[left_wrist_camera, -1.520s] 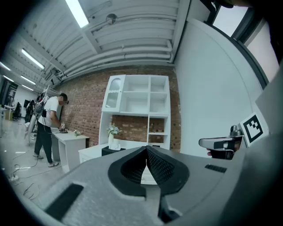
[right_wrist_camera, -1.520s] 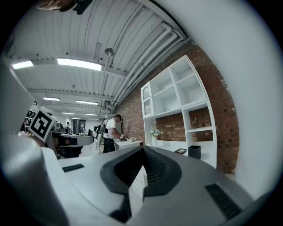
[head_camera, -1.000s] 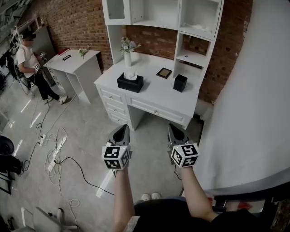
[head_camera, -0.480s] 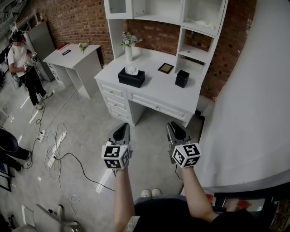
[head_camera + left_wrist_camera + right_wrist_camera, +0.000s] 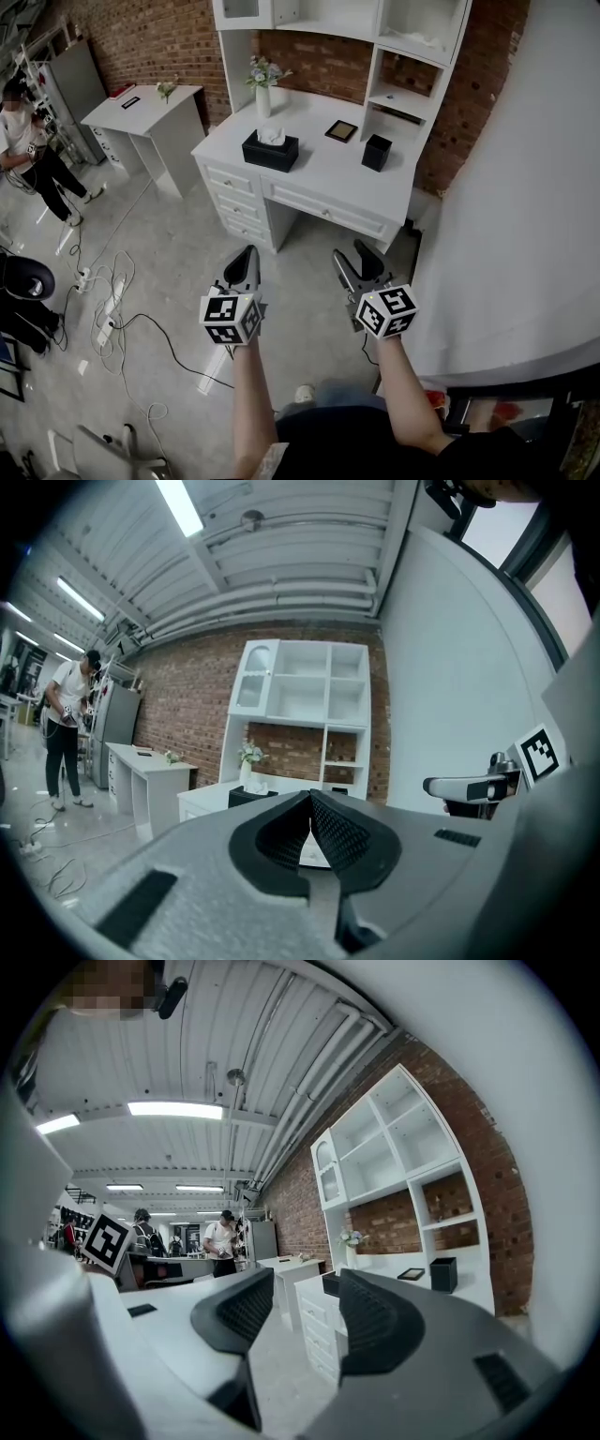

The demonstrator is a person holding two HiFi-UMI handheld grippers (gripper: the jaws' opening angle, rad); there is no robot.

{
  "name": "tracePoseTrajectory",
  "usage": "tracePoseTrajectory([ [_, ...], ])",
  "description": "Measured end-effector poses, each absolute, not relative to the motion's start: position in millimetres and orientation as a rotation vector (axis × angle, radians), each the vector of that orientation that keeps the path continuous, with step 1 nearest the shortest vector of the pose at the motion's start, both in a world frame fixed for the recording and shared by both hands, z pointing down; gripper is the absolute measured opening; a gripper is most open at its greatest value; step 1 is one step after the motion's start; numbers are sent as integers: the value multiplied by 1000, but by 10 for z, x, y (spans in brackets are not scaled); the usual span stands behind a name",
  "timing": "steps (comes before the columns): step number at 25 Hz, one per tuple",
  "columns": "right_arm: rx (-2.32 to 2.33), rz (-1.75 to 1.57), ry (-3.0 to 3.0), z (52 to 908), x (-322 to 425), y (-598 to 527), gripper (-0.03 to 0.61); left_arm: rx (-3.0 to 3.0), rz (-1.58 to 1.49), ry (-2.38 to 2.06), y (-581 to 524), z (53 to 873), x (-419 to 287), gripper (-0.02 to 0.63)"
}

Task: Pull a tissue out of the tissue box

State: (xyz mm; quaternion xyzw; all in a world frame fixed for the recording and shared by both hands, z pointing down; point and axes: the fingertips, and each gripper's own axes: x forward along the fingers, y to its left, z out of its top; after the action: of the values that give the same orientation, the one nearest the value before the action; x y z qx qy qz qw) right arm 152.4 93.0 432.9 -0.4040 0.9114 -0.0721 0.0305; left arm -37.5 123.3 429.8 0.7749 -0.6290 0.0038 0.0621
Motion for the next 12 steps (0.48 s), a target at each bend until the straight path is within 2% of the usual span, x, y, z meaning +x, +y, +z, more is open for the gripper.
tracePoseTrajectory([
  [12,-1252,-159,2758,4090,1501,881,209,2378,-30,-1957,1195,4021,-618,9],
])
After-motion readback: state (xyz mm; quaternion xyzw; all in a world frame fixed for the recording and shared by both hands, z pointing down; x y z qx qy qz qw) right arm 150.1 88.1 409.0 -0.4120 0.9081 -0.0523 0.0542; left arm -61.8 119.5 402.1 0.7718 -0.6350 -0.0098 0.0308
